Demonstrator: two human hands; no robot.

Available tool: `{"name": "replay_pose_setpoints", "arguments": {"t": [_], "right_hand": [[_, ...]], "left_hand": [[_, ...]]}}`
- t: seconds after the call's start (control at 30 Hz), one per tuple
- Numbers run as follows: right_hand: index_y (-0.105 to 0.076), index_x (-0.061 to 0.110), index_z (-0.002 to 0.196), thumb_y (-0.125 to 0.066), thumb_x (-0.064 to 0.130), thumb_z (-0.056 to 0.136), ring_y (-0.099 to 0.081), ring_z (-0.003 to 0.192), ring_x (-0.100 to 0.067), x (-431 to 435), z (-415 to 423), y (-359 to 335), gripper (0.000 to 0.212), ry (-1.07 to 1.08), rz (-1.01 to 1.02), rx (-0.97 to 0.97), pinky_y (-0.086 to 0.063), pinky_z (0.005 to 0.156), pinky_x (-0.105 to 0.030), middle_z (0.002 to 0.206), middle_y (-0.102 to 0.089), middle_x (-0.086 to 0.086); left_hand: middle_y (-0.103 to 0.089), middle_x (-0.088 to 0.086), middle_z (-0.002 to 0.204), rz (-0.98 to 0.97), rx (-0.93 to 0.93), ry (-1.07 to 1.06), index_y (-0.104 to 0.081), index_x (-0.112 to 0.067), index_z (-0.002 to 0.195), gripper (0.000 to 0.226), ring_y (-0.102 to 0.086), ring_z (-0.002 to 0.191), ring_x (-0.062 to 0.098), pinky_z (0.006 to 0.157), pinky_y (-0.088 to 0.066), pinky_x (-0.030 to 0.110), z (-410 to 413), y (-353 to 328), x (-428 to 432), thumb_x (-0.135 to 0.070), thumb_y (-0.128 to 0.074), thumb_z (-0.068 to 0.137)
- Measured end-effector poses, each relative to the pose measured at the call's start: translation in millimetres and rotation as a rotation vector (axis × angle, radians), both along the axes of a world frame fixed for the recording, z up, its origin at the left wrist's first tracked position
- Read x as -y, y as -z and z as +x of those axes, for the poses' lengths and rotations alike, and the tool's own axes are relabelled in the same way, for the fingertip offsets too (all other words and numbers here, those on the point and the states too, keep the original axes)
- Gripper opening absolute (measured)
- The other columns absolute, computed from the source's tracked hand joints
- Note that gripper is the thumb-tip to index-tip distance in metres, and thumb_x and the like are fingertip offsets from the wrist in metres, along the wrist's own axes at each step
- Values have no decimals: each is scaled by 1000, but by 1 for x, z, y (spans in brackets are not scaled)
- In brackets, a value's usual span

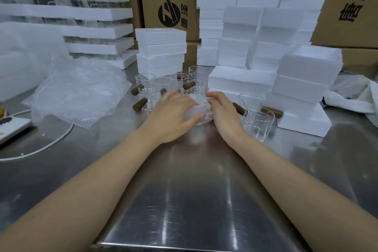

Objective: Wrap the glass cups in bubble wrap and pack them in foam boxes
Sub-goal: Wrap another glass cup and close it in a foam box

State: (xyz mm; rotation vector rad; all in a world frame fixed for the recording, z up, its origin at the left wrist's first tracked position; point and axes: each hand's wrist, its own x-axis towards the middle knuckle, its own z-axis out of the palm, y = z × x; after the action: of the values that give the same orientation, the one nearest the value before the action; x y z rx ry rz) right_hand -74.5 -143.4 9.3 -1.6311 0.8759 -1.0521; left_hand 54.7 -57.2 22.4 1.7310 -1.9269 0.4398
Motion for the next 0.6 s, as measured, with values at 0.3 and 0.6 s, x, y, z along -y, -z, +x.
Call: {"name": "replay_pose_setpoints", "arguments": {"t": [0.3, 0.6], "right_hand": [[-61, 20, 102, -41, -3, 87, -60, 92, -17, -3, -5, -2, 33, -59, 7, 21, -50, 72, -25, 101, -64, -2], [-61, 22, 93, -45, -13, 83, -59, 65, -13, 0, -4, 2, 40, -44, -85, -49, -48, 47, -19, 93, -63, -1]], "left_hand": [[-59, -2, 69, 49, 144, -102, -66, -18, 87, 41, -54, 74, 22, 89, -34, 34, -6, -3, 14, -58, -55, 84], [-48, -5, 59, 126, 163, -151, -60, -18, 79, 49, -50, 70, 23, 93, -31, 33, -9, -6, 21, -66, -51, 83]]}}
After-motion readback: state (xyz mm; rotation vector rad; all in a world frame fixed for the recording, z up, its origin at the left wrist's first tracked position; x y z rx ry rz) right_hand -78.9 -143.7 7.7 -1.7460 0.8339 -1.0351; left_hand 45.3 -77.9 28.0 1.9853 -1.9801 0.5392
